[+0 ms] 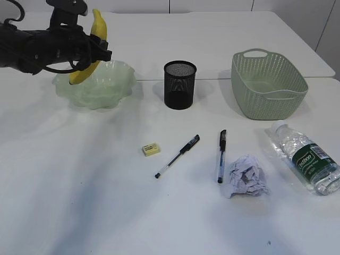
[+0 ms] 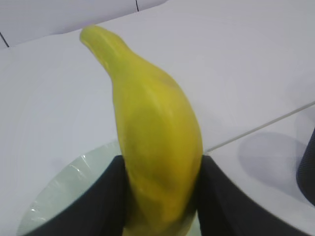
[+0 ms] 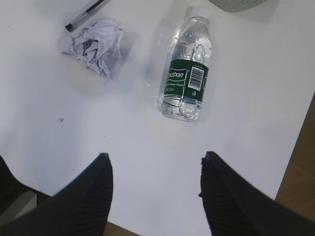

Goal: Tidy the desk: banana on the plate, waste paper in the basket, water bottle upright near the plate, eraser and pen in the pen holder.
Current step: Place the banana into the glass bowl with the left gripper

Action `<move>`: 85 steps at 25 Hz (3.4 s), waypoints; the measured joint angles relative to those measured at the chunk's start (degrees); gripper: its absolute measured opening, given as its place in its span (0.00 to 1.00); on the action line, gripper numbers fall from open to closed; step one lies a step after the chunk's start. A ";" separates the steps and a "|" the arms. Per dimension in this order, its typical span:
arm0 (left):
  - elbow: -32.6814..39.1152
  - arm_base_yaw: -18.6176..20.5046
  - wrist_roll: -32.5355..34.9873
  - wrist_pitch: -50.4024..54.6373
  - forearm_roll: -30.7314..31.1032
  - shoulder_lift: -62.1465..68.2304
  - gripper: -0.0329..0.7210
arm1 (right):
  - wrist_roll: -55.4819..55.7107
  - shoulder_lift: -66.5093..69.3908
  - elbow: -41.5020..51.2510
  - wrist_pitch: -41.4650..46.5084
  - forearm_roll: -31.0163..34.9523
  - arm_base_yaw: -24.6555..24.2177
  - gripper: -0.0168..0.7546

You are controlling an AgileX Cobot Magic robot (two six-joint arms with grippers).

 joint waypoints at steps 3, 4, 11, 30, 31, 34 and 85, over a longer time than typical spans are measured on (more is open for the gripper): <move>0.00 0.09 0.00 0.00 -0.04 0.84 0.39 | 0.00 0.00 0.00 0.00 0.00 0.00 0.58; 0.00 0.24 0.00 0.00 -0.04 1.07 0.39 | 0.00 0.00 0.00 0.00 0.00 0.00 0.58; 0.00 0.68 0.00 0.92 -0.04 3.41 0.39 | 0.12 0.00 0.00 0.00 0.00 0.00 0.58; -0.60 0.76 0.11 5.32 1.12 4.93 0.39 | 0.19 0.00 0.00 0.00 0.00 0.00 0.58; -0.60 0.76 0.21 5.56 1.12 4.93 0.39 | 0.19 0.00 0.00 0.00 -0.13 0.00 0.58; -0.69 0.76 0.36 5.80 1.27 4.93 0.39 | 0.19 0.00 0.00 0.00 -0.25 0.00 0.58; -0.59 0.76 0.13 -4.46 -3.34 2.85 0.50 | 1.36 0.00 0.00 -0.20 -2.16 0.00 0.58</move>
